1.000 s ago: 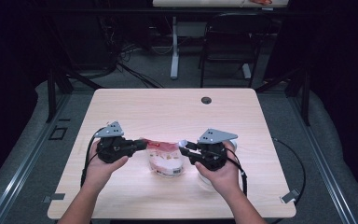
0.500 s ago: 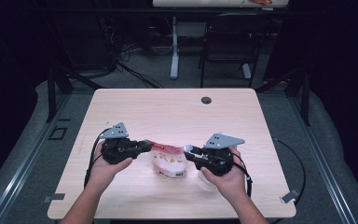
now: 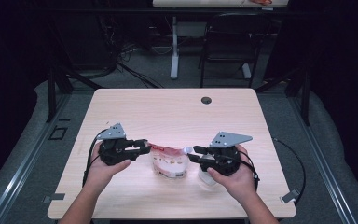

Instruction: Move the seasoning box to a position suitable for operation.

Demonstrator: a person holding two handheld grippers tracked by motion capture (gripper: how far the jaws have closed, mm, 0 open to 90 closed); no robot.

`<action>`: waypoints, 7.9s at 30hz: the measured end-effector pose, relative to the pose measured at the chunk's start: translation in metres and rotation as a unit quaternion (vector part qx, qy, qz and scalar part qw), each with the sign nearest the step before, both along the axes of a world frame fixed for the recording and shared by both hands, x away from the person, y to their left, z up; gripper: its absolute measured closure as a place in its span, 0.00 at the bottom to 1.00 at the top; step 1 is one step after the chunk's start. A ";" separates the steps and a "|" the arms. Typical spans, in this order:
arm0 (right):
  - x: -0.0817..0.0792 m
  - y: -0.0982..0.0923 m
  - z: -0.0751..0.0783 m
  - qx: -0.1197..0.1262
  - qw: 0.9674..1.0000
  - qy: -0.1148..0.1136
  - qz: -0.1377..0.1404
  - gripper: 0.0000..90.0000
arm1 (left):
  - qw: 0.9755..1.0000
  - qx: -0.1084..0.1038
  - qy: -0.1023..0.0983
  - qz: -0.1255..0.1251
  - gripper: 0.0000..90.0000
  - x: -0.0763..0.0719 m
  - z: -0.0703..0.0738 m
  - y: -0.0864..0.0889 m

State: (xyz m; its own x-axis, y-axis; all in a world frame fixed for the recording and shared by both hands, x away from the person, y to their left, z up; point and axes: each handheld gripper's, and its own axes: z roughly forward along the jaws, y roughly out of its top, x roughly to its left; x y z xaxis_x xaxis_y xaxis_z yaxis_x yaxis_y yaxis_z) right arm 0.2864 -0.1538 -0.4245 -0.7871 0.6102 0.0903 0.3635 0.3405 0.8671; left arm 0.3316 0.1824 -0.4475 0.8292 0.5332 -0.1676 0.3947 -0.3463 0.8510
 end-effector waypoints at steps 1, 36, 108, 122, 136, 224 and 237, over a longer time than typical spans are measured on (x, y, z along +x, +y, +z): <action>0.000 0.000 0.002 -0.001 1.000 -0.001 0.003 0.72 | 1.000 -0.001 -0.001 -0.001 0.73 0.000 0.001 0.001; 0.047 0.040 0.048 -0.088 0.994 0.011 0.070 0.63 | 1.000 -0.002 -0.001 0.025 0.71 -0.002 0.008 0.025; 0.063 0.116 0.035 -0.182 0.971 0.038 0.153 0.82 | 0.998 -0.001 0.000 0.055 0.66 0.002 0.007 0.045; 0.066 0.123 0.028 -0.199 0.966 0.047 0.157 0.82 | 0.998 -0.001 0.000 0.056 0.66 0.002 0.007 0.046; 0.068 0.128 0.024 -0.212 0.962 0.060 0.161 0.87 | 0.998 -0.001 0.002 0.058 0.66 0.003 0.006 0.046; 0.077 0.125 0.025 -0.256 0.951 0.050 0.168 1.00 | 0.998 0.001 0.007 0.055 0.66 0.004 0.004 0.046; 0.071 0.102 0.039 -0.202 0.965 0.042 0.162 1.00 | 0.999 0.005 0.007 0.047 0.65 0.003 0.003 0.042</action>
